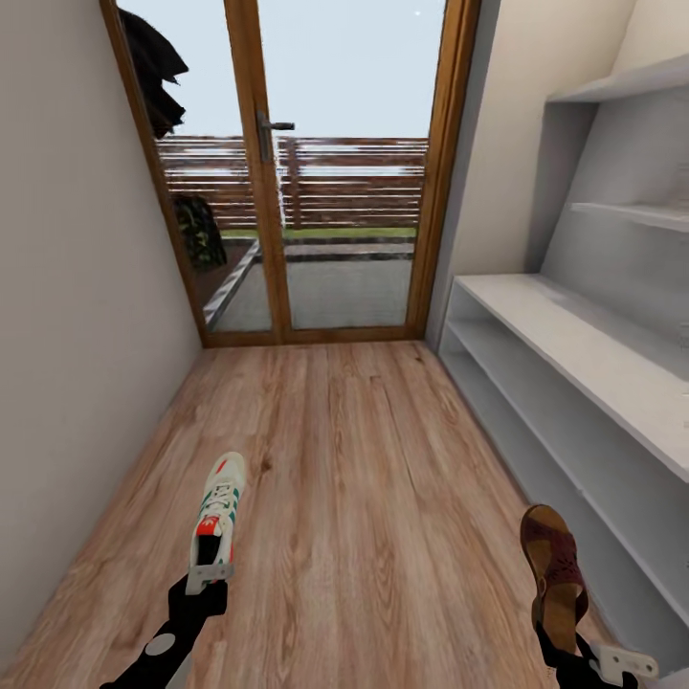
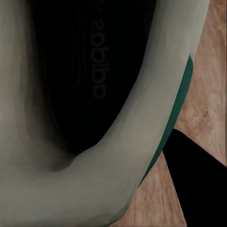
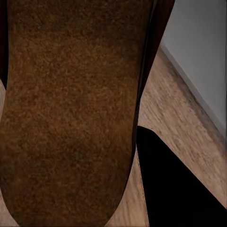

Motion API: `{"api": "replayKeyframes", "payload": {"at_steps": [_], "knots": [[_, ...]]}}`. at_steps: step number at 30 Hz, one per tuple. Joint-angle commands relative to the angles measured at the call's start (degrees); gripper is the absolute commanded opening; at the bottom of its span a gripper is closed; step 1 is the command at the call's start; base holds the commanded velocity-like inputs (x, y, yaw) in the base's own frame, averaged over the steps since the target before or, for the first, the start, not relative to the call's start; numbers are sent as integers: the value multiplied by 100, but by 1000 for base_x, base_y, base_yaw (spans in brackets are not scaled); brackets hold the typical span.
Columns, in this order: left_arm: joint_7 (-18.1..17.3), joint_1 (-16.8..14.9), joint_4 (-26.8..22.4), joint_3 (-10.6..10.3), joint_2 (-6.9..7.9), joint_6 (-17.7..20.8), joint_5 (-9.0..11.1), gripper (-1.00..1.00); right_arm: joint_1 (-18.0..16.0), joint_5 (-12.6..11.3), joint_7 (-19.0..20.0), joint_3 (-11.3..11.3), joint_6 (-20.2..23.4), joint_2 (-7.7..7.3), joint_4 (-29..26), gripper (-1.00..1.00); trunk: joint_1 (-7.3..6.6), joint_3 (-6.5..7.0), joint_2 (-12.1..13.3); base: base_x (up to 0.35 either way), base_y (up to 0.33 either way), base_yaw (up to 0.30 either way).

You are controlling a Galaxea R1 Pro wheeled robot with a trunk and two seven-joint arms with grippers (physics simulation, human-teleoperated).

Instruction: Pick up the two gym shoes and the two sandals from the corridor floor and place them onto the hallstand (shoe rack) in the corridor, making sure they are on the rack and not on the floor. Arrange them so the two gym shoes are next to each other and the two sandals are next to each other.

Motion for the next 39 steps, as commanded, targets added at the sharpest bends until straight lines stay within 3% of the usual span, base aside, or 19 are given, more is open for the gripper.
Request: {"api": "replayKeyframes", "payload": {"at_steps": [1,11,19,39], "knots": [[8,-2,1,-6,1,-17,22,-100,-7,-11,54,-28,-8,4,7,-100,2,-4,-2,339,75,-252],[8,-2,1,-6,1,-17,24,-100,-7,-10,52,-28,-10,9,12,-100,2,-4,-2,330,117,-258],[8,-2,1,-6,1,-17,23,-100,-7,-11,50,-28,-14,12,12,-100,2,-4,-2,319,124,-63],[-9,-2,-7,-6,1,-17,27,-100,-7,-13,54,-28,-9,7,6,-100,2,-4,-2,206,265,-250]]}}
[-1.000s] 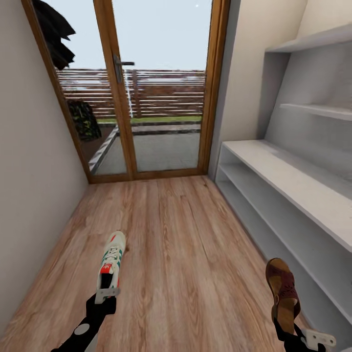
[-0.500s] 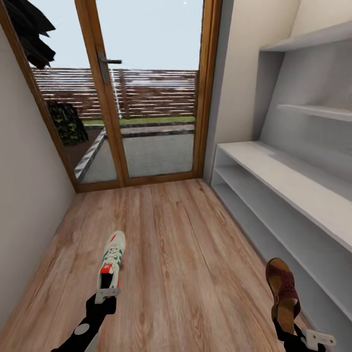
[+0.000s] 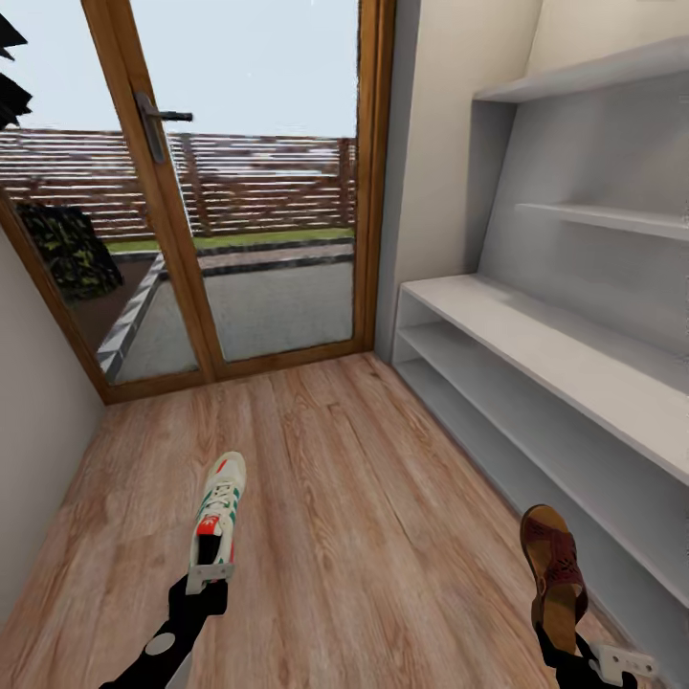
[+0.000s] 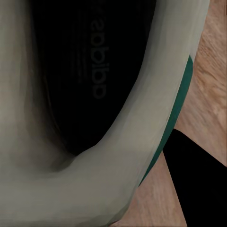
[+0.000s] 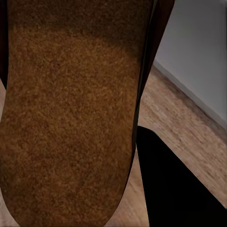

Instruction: Pick up the two gym shoes and the two sandals from the corridor floor and place them onto the hallstand (shoe rack) in the corridor, making sure they are on the rack and not on the floor. Arrange them so the two gym shoes are next to each other and the two sandals are next to each other.

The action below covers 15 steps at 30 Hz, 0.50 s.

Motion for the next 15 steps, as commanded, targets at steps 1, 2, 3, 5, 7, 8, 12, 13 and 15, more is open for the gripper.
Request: {"api": "replayKeyframes", "payload": {"at_steps": [1,2,3,5,7,8,12,13,15], "knots": [[9,-2,2,-9,1,-16,22,-100,-6,-8,55,-29,-6,3,1,-100,1,-4,-2,190,283,-266],[9,-2,2,-4,4,-12,22,-100,-6,-7,57,-29,-5,4,0,-100,1,-4,-2,179,283,-266],[9,-2,2,-3,6,-11,21,-100,-6,-7,58,-29,-5,3,0,-100,1,-4,-2,176,283,-266],[9,-2,2,-1,7,-10,21,-100,-6,-6,58,-29,-4,3,1,-100,1,-4,-2,142,283,-266],[5,-2,2,-1,7,-9,22,-100,-6,-6,59,-29,-4,3,3,-100,1,-4,-2,64,283,-266],[4,-2,2,-1,8,-9,21,-100,-6,-6,59,-29,-4,4,2,-100,1,-4,-2,40,283,-266],[0,-2,2,0,9,-9,20,-100,-6,-6,59,-29,-4,3,0,-100,1,-4,-2,14,283,-266],[0,-2,2,0,9,-9,19,-100,-6,-6,59,-29,-4,2,0,-100,1,-4,-2,3,283,-266],[0,-2,2,0,10,-9,21,-100,-6,-6,59,-29,-4,5,3,-100,1,-4,-2,2,283,-266]]}}
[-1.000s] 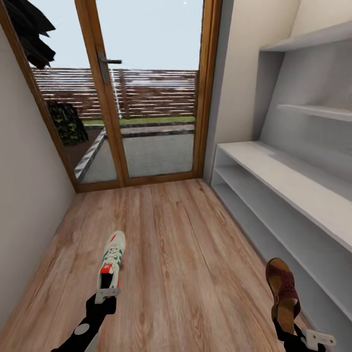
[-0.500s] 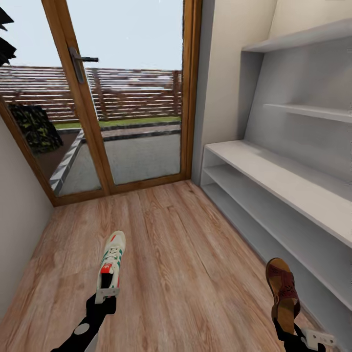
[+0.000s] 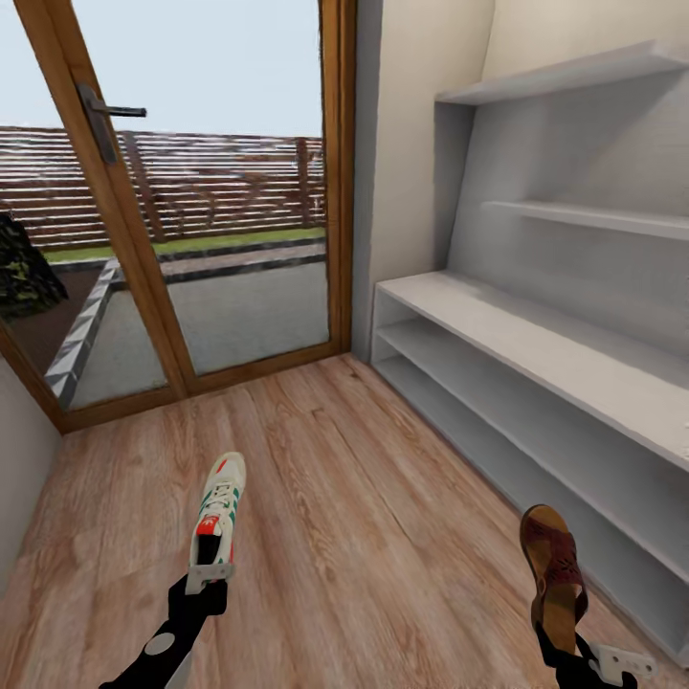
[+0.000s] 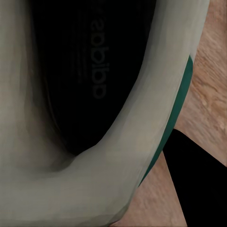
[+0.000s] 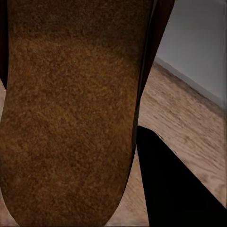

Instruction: Pick up the two gym shoes and the two sandals from the corridor floor and place them onto the hallstand (shoe rack) in the corridor, making sure they are on the rack and not on the floor. Arrange them so the two gym shoes are next to each other and the two sandals are next to each other.

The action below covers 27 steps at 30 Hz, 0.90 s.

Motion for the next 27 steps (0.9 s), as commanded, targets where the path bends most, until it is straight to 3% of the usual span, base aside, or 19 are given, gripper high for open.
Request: {"api": "replayKeyframes", "payload": {"at_steps": [1,27], "knots": [[9,-1,3,-9,1,-18,23,-100,-6,-9,54,-29,-7,4,0,-100,-1,-4,-2,1,279,-266],[9,-1,3,-17,-7,-19,22,-100,-6,-9,54,-29,-7,2,7,-100,-1,-4,-2,0,19,-266]]}}
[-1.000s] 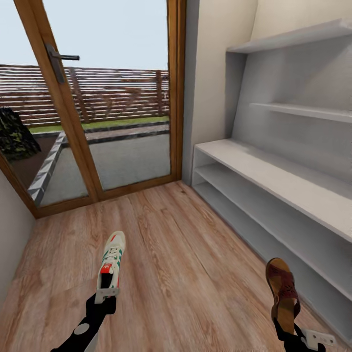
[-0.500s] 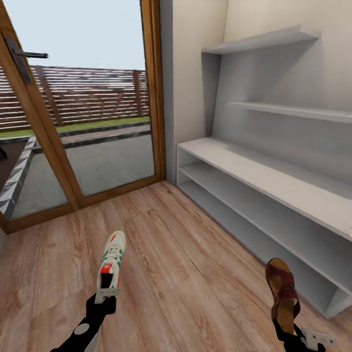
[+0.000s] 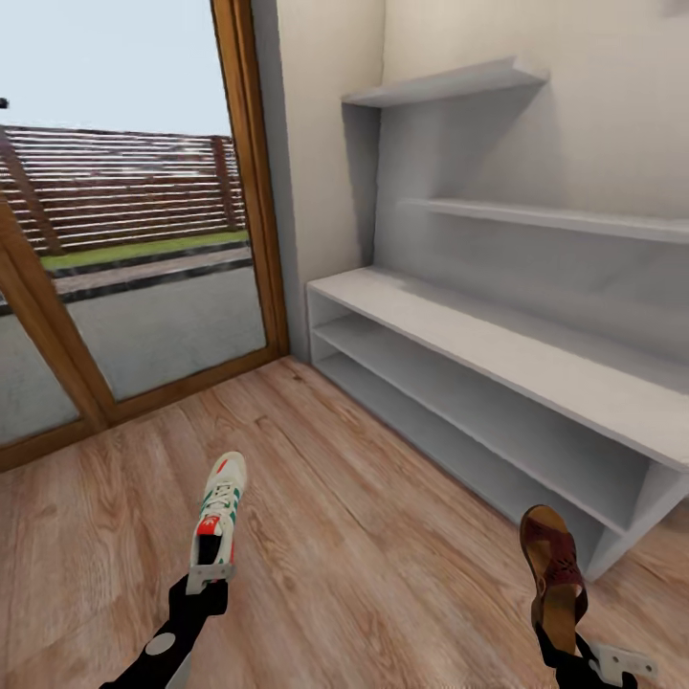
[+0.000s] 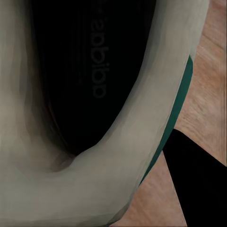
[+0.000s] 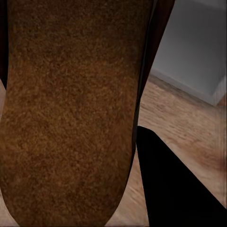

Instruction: Pick up the two gym shoes and the two sandals from the corridor floor and place them onto the hallstand (shoe rack) in the corridor, making sure they are on the rack and not on the floor. Arrange them so the two gym shoes are next to each other and the two sandals are next to each other.

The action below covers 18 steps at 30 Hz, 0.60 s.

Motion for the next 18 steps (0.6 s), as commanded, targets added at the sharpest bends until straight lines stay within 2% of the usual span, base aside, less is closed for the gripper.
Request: {"api": "replayKeyframes", "payload": {"at_steps": [1,18], "knots": [[8,-1,1,-4,1,-13,22,-100,-7,-12,53,-28,-9,3,5,-100,-1,-4,-2,0,18,-266],[8,-1,1,-6,1,-12,24,-100,-7,-12,53,-28,-9,2,5,-100,-1,-4,-2,123,252,-266]]}}
